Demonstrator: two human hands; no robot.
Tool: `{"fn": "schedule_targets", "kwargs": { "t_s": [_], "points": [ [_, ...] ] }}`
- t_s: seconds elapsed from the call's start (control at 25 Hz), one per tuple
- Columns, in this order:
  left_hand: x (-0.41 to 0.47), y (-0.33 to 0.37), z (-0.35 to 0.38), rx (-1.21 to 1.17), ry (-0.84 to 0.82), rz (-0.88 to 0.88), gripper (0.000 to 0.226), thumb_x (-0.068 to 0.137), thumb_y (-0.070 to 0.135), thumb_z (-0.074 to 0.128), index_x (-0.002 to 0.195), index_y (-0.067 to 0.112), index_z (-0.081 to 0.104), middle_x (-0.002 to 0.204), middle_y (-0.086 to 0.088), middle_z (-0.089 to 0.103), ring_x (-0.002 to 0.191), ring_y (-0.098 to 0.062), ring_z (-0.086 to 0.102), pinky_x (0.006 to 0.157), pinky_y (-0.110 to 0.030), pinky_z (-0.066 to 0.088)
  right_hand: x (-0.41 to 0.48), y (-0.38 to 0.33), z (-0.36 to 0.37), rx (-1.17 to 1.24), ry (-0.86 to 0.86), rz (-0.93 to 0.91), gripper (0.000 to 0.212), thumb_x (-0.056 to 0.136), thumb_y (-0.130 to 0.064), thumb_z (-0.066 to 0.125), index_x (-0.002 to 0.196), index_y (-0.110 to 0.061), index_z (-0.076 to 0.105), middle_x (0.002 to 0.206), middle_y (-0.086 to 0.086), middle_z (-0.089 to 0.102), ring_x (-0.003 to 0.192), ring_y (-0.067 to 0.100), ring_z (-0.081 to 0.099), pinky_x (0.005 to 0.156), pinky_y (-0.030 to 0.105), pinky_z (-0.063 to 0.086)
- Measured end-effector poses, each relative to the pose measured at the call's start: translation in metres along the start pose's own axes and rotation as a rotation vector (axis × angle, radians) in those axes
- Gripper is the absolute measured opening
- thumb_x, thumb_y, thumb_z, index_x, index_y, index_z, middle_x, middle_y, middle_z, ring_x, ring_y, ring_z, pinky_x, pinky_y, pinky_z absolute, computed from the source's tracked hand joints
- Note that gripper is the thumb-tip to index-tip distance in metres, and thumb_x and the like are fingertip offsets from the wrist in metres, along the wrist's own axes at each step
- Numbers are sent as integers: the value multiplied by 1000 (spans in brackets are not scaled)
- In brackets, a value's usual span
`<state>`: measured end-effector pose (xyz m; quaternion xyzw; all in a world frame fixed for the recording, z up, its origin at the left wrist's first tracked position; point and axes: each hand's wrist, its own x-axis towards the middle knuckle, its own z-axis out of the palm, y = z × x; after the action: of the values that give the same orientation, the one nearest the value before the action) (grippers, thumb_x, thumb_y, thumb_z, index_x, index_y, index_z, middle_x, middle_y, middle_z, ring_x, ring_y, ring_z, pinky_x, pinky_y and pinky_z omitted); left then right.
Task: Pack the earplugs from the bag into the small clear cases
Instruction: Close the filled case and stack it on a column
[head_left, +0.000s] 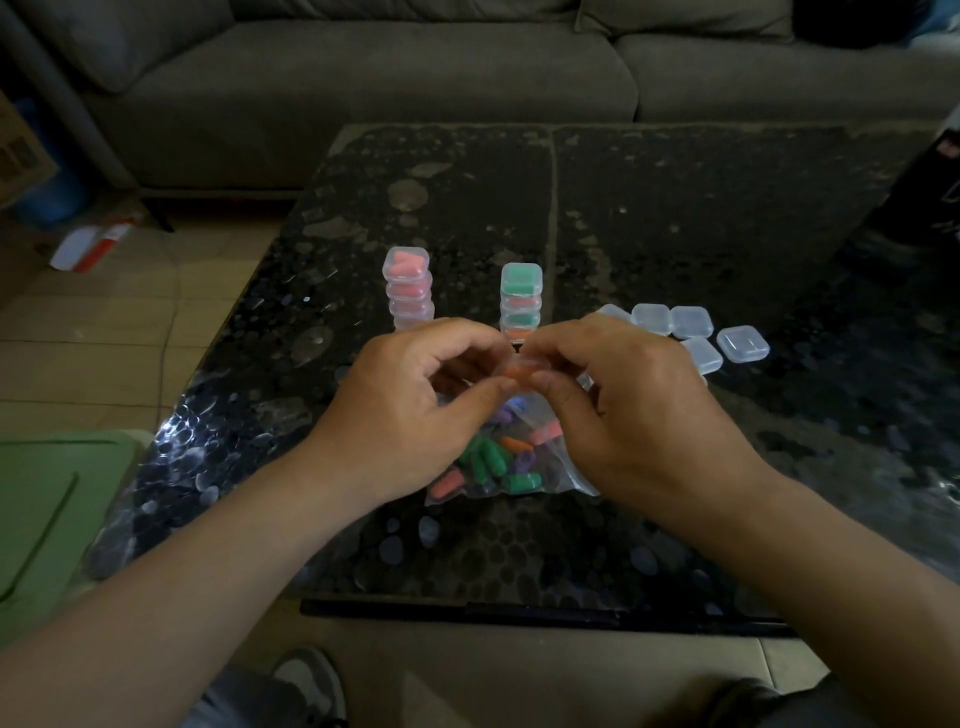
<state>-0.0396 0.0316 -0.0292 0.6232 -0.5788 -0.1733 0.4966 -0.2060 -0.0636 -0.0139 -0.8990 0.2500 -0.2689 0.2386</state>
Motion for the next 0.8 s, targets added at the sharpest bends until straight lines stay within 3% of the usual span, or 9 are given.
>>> {"fn": "schedule_targets", "kwargs": {
  "t_s": [0.2,0.36,0.52,0.64,0.8],
  "points": [
    [-1,1,1,15,12,3,21,84,18,74,94,36,70,91,10,74,82,-11,74,75,-26,59,0,0,1,-13,-5,16,15,95,-15,62,104,-19,73,91,-1,67,81,12,61,69,37,54],
    [-1,2,2,43,27,-18,31,88,9,78,99,37,70,92,9,75,86,-8,74,77,-25,59,0,-1,1,-19,17,28,18,96,-20,59,109,-20,72,94,-2,67,83,10,60,70,34,54],
    [1,7,5,-38,114,-81,45,88,-3,75,100,39,65,91,12,75,85,-3,74,71,-14,57,3,-3,-1,-54,104,124,23,97,-34,59,117,-28,70,99,-9,63,85,5,57,71,17,50],
    [1,13,11,-114,118,-98,49,92,-6,67,110,39,63,103,14,75,98,-3,74,83,-21,60,5,-1,0,-65,191,149,27,95,-31,60,119,-25,70,97,-8,63,81,5,59,69,15,49],
    [6,15,15,-164,99,-123,55,96,-6,59,131,35,50,133,12,65,119,-1,65,98,-29,56,12,0,1,-32,220,154,30,94,-23,65,124,-21,67,108,-11,63,91,4,60,75,18,53]
  ]
}}
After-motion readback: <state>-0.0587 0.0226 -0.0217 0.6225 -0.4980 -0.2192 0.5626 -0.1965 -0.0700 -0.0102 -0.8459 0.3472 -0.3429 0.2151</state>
